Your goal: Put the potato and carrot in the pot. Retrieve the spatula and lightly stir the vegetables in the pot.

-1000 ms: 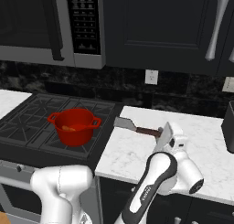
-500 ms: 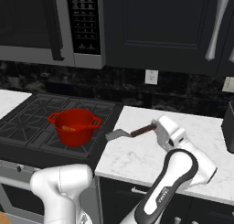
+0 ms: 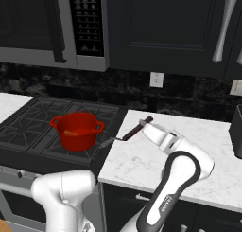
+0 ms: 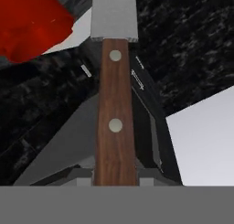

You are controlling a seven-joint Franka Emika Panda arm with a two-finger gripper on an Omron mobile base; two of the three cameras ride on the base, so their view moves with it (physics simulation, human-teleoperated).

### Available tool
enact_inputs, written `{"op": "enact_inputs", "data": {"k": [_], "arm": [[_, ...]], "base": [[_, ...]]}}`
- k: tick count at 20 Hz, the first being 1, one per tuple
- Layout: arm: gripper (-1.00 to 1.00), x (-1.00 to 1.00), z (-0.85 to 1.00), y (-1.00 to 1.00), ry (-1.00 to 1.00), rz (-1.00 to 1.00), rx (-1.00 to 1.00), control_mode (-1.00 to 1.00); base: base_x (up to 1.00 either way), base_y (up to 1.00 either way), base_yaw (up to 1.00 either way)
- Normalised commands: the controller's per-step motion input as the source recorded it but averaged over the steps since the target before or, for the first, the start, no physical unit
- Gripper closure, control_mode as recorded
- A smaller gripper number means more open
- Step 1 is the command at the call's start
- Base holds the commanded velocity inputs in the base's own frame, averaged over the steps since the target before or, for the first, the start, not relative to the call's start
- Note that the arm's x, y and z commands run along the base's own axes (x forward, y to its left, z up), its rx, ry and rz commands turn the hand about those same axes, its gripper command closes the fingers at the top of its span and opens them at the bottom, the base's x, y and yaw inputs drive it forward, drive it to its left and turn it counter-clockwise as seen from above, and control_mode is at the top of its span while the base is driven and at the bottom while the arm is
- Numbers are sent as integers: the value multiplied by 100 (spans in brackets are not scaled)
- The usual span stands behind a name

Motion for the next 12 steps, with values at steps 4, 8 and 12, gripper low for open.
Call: {"op": "enact_inputs", "data": {"k": [4,8,12], "arm": [[100,0,44,76,-39,-7,-25,-100],[100,-15,15,82,-34,-10,-33,-100],[100,0,10,100,-41,-13,-34,-100]], "base": [[0,0,0],[0,0,0],[0,0,0]]}}
